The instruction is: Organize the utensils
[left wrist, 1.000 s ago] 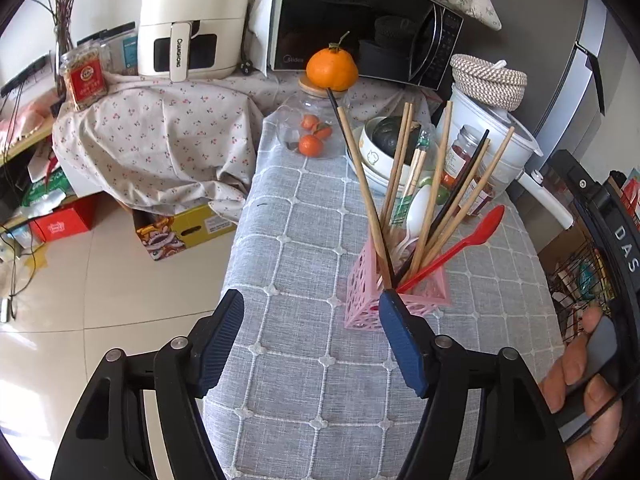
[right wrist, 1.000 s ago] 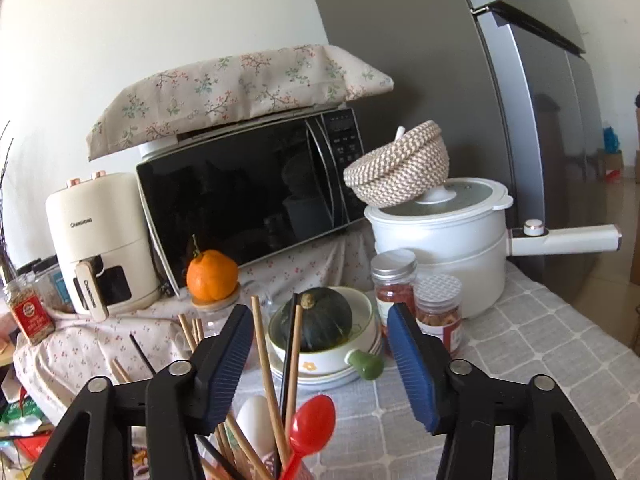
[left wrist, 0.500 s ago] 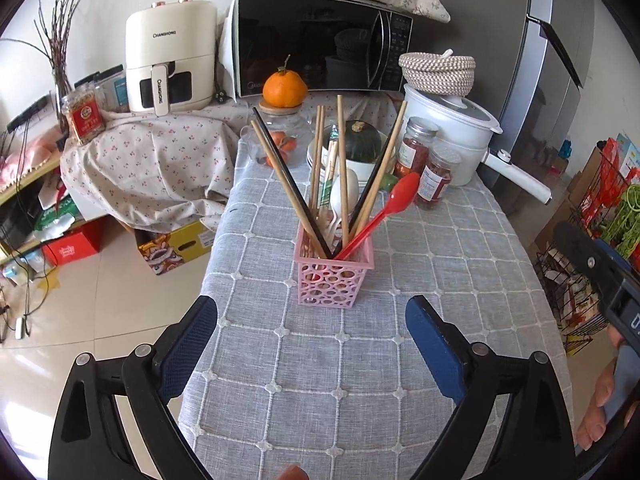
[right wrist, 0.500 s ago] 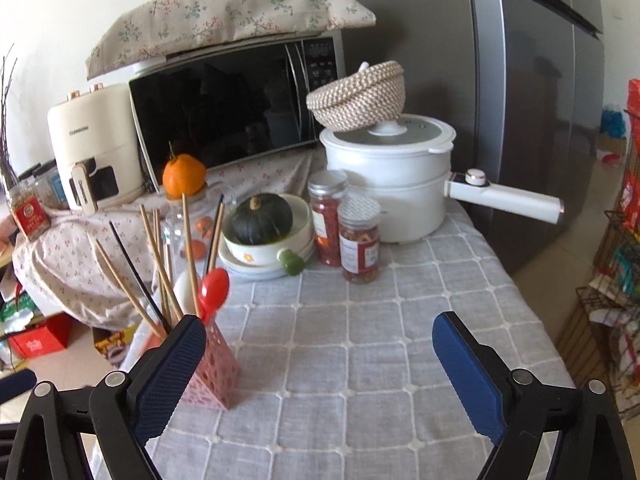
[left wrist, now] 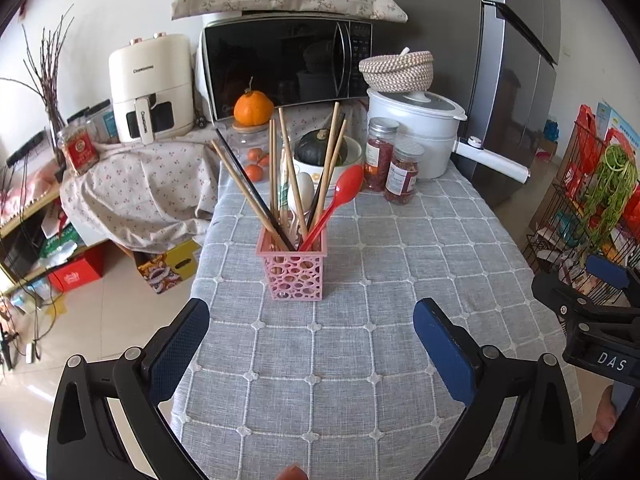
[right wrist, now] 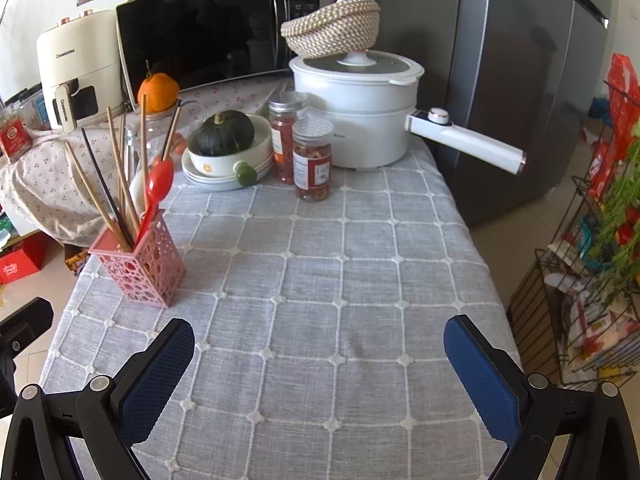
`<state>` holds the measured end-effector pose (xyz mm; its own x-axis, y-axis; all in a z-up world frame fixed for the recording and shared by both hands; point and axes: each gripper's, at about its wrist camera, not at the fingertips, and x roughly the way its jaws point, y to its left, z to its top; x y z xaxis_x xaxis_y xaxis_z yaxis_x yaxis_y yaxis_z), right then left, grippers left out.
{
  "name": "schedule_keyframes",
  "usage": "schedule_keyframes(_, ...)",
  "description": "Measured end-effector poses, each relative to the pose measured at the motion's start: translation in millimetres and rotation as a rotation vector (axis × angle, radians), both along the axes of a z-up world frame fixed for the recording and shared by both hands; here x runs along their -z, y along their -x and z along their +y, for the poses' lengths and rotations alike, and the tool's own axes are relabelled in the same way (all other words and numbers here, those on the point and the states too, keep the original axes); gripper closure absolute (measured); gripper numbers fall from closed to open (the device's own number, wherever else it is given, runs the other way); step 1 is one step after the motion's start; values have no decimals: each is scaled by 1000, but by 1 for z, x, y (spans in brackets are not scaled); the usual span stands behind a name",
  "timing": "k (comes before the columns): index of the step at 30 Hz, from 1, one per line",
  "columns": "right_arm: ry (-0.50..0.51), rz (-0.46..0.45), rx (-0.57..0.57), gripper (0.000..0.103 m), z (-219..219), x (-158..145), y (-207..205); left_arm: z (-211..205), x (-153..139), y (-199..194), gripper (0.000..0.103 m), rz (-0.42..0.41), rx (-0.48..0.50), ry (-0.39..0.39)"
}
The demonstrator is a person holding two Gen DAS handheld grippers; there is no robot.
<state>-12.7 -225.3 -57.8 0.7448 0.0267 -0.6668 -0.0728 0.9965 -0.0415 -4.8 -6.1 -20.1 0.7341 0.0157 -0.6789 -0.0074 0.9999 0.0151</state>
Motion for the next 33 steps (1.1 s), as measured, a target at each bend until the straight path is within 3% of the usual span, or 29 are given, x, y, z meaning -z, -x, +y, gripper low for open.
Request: schedule_keyframes(33,-11,35,-2,1,3,8,-7,-2,16,-7,0,52,4,-5)
